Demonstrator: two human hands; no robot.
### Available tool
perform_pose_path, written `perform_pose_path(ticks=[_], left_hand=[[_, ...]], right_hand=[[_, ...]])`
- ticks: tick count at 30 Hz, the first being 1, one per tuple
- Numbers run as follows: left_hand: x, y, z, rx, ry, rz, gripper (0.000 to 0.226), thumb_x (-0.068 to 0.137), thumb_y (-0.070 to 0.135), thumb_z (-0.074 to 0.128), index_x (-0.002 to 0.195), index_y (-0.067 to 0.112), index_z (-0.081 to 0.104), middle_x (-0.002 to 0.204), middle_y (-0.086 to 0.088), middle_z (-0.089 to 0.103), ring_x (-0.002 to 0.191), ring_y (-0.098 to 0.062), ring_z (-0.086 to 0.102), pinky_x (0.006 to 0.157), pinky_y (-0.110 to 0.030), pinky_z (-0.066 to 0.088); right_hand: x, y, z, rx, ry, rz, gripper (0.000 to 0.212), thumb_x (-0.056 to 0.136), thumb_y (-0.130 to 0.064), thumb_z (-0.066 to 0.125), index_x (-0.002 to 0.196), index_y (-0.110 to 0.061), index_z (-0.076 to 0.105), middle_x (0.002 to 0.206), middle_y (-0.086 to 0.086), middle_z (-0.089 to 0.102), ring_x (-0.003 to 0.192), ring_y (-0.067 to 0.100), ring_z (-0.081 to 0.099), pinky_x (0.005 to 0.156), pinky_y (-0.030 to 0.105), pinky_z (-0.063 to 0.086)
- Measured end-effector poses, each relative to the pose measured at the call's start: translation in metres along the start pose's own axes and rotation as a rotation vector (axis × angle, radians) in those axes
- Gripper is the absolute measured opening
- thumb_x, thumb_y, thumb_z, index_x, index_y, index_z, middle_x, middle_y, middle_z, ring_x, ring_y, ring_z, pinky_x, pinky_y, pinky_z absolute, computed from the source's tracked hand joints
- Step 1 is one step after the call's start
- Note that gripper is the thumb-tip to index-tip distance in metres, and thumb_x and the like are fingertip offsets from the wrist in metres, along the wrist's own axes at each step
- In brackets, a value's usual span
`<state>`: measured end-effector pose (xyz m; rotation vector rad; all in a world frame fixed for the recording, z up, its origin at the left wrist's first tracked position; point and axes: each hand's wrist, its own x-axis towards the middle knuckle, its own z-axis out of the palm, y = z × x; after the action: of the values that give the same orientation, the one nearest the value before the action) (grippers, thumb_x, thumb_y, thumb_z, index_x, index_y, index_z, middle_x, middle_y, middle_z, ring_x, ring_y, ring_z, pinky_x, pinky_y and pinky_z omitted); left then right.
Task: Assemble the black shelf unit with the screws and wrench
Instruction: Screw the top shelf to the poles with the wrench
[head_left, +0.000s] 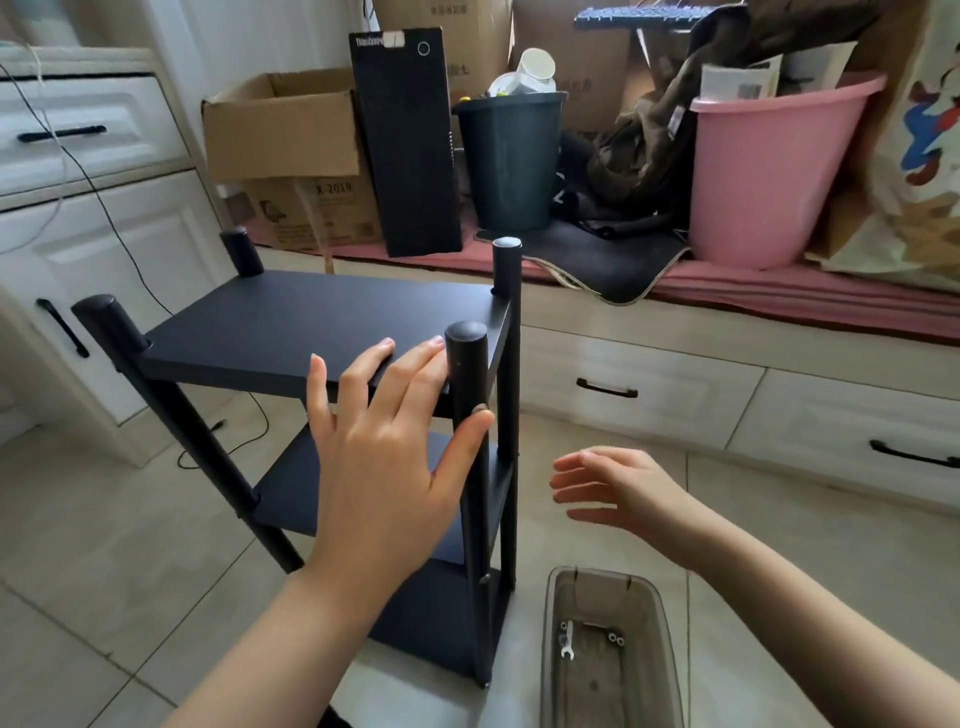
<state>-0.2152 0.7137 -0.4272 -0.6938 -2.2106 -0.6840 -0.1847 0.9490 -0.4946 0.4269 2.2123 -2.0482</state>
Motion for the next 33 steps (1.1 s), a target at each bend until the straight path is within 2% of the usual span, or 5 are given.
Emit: perform_pose_path(ticks=[8, 16, 21, 28, 33], left_hand=[[0.001, 0.007, 0.004, -0.017, 0.007, -0.032, 0.047, 0.100, 0.050, 0.044, 0.127, 0.017, 0.064, 0.136, 0.004, 0.061, 0.138, -0.026, 0.044, 0.122, -0.057, 0.007], [0.002, 0.015, 0.004, -0.034, -0.023, -0.098, 0.046, 0.097, 0.049, 0.046, 0.126, 0.018, 0.065, 0.137, 0.008, 0.058, 0.140, -0.021, 0.040, 0.123, -0.049, 0.001], [0.005, 0.018, 0.003, -0.049, -0.022, -0.125, 0.045, 0.095, 0.047, 0.048, 0.124, 0.018, 0.067, 0.133, 0.011, 0.057, 0.139, -0.021, 0.041, 0.123, -0.047, 0.000], [0.006, 0.022, 0.004, -0.051, -0.030, -0.150, 0.044, 0.095, 0.046, 0.047, 0.126, 0.020, 0.066, 0.129, 0.014, 0.054, 0.137, -0.021, 0.043, 0.122, -0.038, -0.003], [0.006, 0.023, 0.004, -0.032, -0.054, -0.157, 0.042, 0.096, 0.045, 0.047, 0.124, 0.020, 0.066, 0.129, 0.007, 0.060, 0.133, -0.025, 0.047, 0.122, -0.050, 0.003]], right_hand=[[0.042, 0.172, -0.014, -0.506, -0.080, 0.377, 0.017, 0.096, -0.005, 0.052, 0.086, -0.004, 0.065, 0.079, 0.013, 0.059, 0.068, 0.020, 0.056, 0.063, 0.029, 0.045], [0.086, 0.257, 0.002, -0.934, -0.164, 0.424, 0.014, 0.097, -0.015, 0.054, 0.095, -0.007, 0.066, 0.102, 0.009, 0.068, 0.103, 0.024, 0.066, 0.075, 0.023, 0.045], [0.092, 0.286, 0.021, -0.909, 0.049, 0.447, 0.018, 0.100, -0.018, 0.042, 0.095, -0.017, 0.059, 0.106, 0.006, 0.067, 0.092, 0.021, 0.063, 0.084, 0.037, 0.054], [0.097, 0.297, 0.038, -0.862, 0.143, 0.525, 0.028, 0.101, -0.021, 0.034, 0.077, -0.021, 0.049, 0.114, 0.008, 0.066, 0.104, 0.026, 0.062, 0.081, 0.031, 0.046], [0.099, 0.309, 0.039, -0.823, 0.221, 0.519, 0.034, 0.099, -0.012, 0.032, 0.092, -0.012, 0.066, 0.103, 0.011, 0.070, 0.095, 0.028, 0.064, 0.086, 0.033, 0.052]])
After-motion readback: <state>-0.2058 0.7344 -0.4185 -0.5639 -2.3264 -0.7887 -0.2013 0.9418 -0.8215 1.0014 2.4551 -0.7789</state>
